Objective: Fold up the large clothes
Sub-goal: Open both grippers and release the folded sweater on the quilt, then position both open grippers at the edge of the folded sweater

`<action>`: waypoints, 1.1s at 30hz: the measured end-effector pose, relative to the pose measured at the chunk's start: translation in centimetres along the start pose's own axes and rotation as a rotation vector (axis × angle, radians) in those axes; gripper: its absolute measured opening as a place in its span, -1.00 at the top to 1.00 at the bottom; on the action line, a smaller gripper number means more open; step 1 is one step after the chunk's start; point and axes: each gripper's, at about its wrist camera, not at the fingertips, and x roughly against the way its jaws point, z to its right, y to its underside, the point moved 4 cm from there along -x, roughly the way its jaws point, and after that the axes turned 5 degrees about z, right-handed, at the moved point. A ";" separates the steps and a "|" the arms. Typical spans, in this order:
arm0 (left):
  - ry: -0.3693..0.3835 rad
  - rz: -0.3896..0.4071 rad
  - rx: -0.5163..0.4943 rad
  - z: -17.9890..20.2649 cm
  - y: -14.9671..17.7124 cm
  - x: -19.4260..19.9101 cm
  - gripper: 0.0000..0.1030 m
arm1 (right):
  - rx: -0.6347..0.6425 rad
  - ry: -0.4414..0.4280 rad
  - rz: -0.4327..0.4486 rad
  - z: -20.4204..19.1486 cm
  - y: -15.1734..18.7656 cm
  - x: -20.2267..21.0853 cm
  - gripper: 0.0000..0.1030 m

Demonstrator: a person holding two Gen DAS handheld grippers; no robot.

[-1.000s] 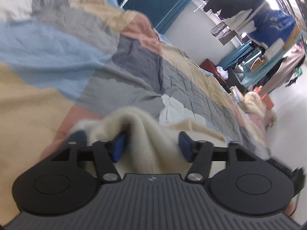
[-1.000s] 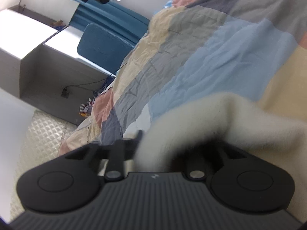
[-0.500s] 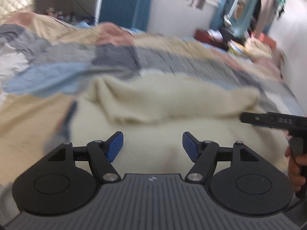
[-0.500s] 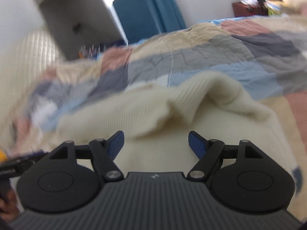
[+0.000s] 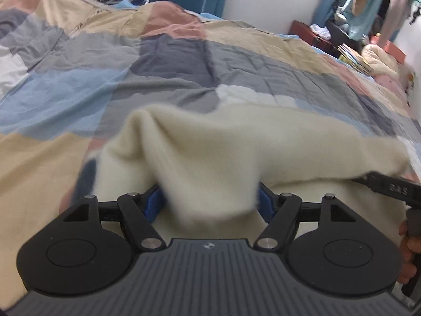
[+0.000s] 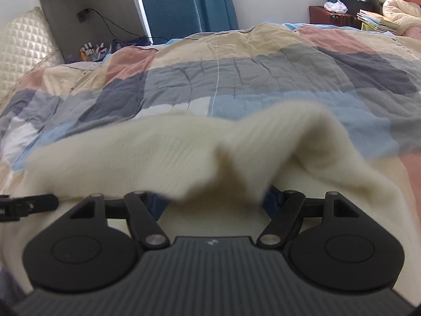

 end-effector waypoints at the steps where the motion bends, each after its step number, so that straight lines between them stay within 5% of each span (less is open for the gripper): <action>1: -0.008 0.009 0.017 -0.5 -0.5 -0.7 -0.46 | -0.006 0.005 -0.002 0.1 -0.3 -0.6 -0.42; 9: -0.010 0.114 -0.025 -0.6 -3.4 -3.4 -0.46 | -0.079 -0.007 0.097 0.6 -2.8 -4.0 -0.45; 17: 0.028 0.050 0.055 -2.5 -4.2 -7.7 -0.47 | -0.045 -0.011 0.118 0.9 -3.7 -7.0 -0.47; 28: 0.035 0.120 0.055 -2.3 -3.3 -3.1 -0.48 | -0.016 0.007 0.131 0.2 -3.0 -5.4 -0.47; 33: 0.022 0.091 -0.006 -1.7 -2.2 -1.4 -0.48 | 0.035 0.073 0.118 0.5 -2.6 -3.1 -0.48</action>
